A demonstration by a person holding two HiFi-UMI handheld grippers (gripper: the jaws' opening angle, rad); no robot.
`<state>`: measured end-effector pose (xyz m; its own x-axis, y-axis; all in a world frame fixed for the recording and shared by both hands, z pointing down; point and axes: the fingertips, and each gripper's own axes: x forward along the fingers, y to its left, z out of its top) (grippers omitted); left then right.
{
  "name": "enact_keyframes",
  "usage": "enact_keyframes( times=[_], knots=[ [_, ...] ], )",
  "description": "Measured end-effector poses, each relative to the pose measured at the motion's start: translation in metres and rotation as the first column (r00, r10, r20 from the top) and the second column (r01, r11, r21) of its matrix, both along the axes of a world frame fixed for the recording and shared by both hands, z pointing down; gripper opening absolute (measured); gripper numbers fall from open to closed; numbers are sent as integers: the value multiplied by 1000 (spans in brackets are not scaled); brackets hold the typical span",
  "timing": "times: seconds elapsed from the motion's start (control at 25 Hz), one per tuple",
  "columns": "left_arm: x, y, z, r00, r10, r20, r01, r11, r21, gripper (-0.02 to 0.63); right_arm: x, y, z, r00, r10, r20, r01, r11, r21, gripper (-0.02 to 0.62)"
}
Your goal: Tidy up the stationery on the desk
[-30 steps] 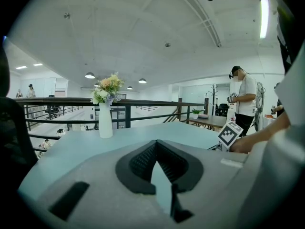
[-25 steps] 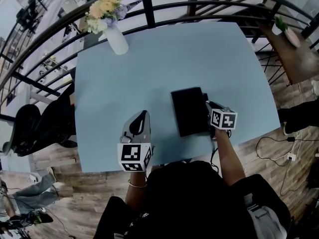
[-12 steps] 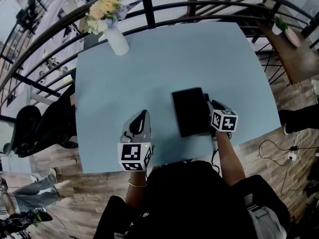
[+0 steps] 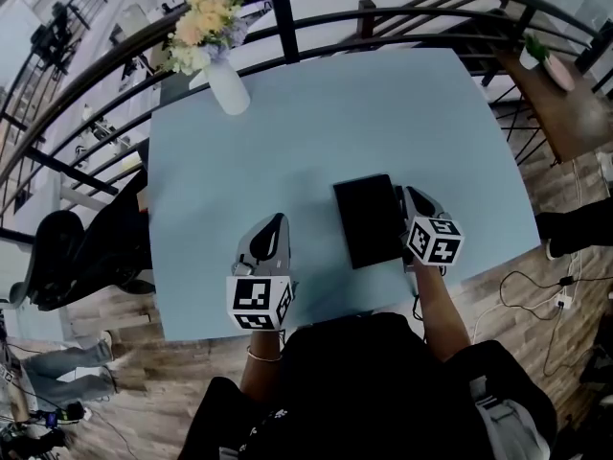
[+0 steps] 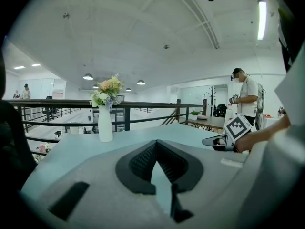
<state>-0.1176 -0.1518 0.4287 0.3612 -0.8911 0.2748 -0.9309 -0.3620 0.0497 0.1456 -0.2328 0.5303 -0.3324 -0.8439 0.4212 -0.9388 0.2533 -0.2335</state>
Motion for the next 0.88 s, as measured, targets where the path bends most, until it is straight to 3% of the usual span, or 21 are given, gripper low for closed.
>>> enact_keyframes(
  times=[0.44, 0.88],
  knots=[
    [-19, -3, -6, 1000, 10, 2, -10, 1000, 14, -6, -50, 1, -57, 993, -77, 91, 64, 988, 138, 11],
    [-29, -7, -6, 1000, 25, -5, -25, 1000, 12, -6, -73, 4, -64, 990, -113, 80, 100, 984, 147, 11]
  ],
)
